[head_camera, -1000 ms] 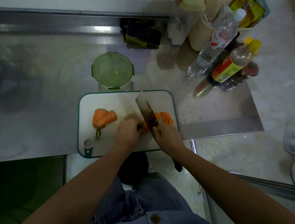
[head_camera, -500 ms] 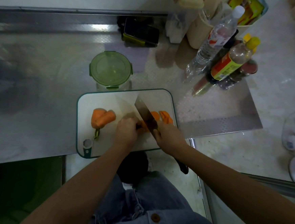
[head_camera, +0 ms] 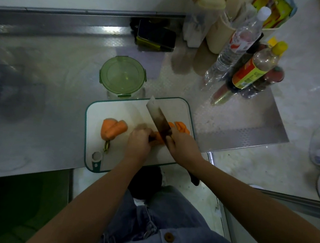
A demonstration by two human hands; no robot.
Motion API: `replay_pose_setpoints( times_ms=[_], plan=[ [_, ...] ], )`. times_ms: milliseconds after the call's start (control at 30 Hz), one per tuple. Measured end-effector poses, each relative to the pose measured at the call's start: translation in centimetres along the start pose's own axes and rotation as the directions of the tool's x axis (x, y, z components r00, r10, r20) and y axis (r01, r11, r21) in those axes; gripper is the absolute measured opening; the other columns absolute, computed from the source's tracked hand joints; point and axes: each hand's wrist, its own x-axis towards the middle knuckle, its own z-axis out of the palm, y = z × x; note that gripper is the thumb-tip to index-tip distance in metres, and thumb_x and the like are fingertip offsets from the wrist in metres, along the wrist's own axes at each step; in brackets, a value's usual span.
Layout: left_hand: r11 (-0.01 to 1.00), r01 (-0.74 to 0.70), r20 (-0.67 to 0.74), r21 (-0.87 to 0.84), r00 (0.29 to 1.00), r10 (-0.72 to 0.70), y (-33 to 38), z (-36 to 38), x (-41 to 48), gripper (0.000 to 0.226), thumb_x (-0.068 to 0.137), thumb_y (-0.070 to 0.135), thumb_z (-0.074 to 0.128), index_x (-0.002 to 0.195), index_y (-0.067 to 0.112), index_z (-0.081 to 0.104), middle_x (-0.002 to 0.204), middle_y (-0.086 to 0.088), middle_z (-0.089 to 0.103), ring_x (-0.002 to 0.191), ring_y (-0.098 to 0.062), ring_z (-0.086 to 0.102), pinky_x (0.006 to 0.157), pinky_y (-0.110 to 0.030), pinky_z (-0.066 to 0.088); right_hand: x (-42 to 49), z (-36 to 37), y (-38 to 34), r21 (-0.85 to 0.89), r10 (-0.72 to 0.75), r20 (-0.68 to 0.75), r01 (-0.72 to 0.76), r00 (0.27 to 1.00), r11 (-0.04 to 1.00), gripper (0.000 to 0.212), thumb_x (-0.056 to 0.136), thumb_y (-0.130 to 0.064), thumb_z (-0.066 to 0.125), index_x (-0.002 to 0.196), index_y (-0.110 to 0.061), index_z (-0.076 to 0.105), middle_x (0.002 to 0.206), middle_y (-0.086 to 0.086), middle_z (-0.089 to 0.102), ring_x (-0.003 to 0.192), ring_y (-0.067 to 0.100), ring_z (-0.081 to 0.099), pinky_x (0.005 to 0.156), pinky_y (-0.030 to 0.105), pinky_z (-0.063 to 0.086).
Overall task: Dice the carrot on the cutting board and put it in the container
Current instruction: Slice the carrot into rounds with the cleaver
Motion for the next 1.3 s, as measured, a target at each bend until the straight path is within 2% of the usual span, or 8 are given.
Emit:
replay_pose_setpoints(
  times_ms=[100, 200, 400, 600, 767, 900, 1067, 1300],
  plan=[
    [1.000, 0.014, 0.006, 0.000, 1.000, -0.014, -0.1, 0.1, 0.0, 0.009, 0.081, 0.022, 0.072, 0.084, 0.014, 0.071, 0.092, -0.005, 0.063, 0.079, -0.014, 0.049, 0.070, -0.023, 0.035, -0.4, -0.4, 0.1, -0.027, -0.021, 0.040, 0.022, 0.999, 0.999, 0.042, 0.097, -0.025, 0.043, 0.137, -0.017, 0.035, 0.102, 0.011, 0.062, 0.088, 0.029, 0.060, 0.071, 0.044, 0.052],
    [1.000, 0.005, 0.006, -0.021, 1.000, -0.005, -0.1, 0.1, 0.1, 0.006, 0.079, 0.019, 0.073, 0.082, 0.014, 0.071, 0.089, -0.006, 0.065, 0.081, -0.020, 0.056, 0.071, -0.027, 0.041, -0.6, -0.3, 0.1, -0.070, 0.003, 0.076, 0.003, 0.997, 0.998, 0.048, 0.096, -0.025, 0.044, 0.141, -0.017, 0.031, 0.117, 0.015, 0.057, 0.095, 0.033, 0.059, 0.074, 0.047, 0.053],
    [0.996, 0.028, 0.011, -0.083, 1.000, -0.027, -0.2, 0.4, 0.0, 0.007, 0.080, 0.012, 0.069, 0.080, 0.018, 0.071, 0.090, -0.003, 0.067, 0.083, -0.020, 0.060, 0.078, -0.035, 0.052, -1.1, -0.1, 0.0, -0.086, 0.060, 0.132, -0.049, 0.989, 0.995, 0.035, 0.096, -0.025, 0.043, 0.129, -0.012, 0.043, 0.098, 0.013, 0.061, 0.082, 0.029, 0.061, 0.070, 0.041, 0.052],
    [0.999, -0.010, 0.019, -0.032, 1.000, 0.011, 0.0, 0.0, -0.1, 0.007, 0.082, 0.015, 0.069, 0.085, 0.020, 0.074, 0.093, 0.000, 0.067, 0.079, -0.013, 0.052, 0.071, -0.021, 0.036, -0.7, 1.4, -0.8, -0.098, 0.093, 0.087, -0.084, 0.992, 0.992, 0.025, 0.099, -0.025, 0.040, 0.117, -0.009, 0.048, 0.090, 0.014, 0.063, 0.079, 0.032, 0.062, 0.065, 0.038, 0.049],
    [0.999, -0.050, 0.005, -0.013, 0.999, 0.050, -0.1, 0.0, -0.1, 0.005, 0.077, 0.016, 0.073, 0.080, 0.019, 0.075, 0.089, -0.003, 0.067, 0.083, -0.021, 0.057, 0.067, -0.019, 0.029, -0.5, 1.8, -0.4, -0.020, 0.092, 0.044, -0.092, 0.995, 0.996, 0.028, 0.099, -0.026, 0.042, 0.120, -0.009, 0.047, 0.087, 0.014, 0.064, 0.075, 0.032, 0.062, 0.063, 0.041, 0.050],
    [0.995, -0.081, -0.031, -0.062, 0.996, 0.079, -0.2, -0.1, -0.4, 0.003, 0.077, 0.012, 0.073, 0.079, 0.014, 0.074, 0.086, -0.004, 0.066, 0.077, -0.017, 0.055, 0.064, -0.015, 0.027, -0.5, 1.0, -0.2, 0.023, 0.037, -0.024, -0.037, 0.999, 0.999, 0.039, 0.098, -0.024, 0.044, 0.133, -0.008, 0.041, 0.105, 0.018, 0.063, 0.081, 0.035, 0.062, 0.065, 0.044, 0.052],
    [0.999, -0.050, -0.036, -0.022, 0.998, 0.049, -0.5, 0.5, -0.4, 0.006, 0.079, 0.009, 0.071, 0.083, 0.012, 0.073, 0.089, -0.005, 0.065, 0.082, -0.019, 0.057, 0.071, -0.022, 0.038, -0.6, 0.0, -0.2, -0.028, 0.003, 0.016, -0.002, 1.000, 1.000, 0.045, 0.097, -0.028, 0.042, 0.139, -0.020, 0.031, 0.099, 0.010, 0.063, 0.083, 0.028, 0.060, 0.068, 0.044, 0.053],
    [0.999, -0.034, -0.051, 0.005, 0.998, 0.034, -0.6, 0.6, -0.2, 0.005, 0.077, 0.011, 0.072, 0.081, 0.014, 0.073, 0.086, -0.004, 0.064, 0.079, -0.018, 0.054, 0.068, -0.021, 0.033, -0.6, -0.5, -0.2, -0.051, 0.004, 0.067, 0.000, 0.998, 0.999, 0.052, 0.096, -0.026, 0.045, 0.144, -0.021, 0.025, 0.111, 0.013, 0.059, 0.090, 0.032, 0.060, 0.072, 0.042, 0.052]
  ],
)
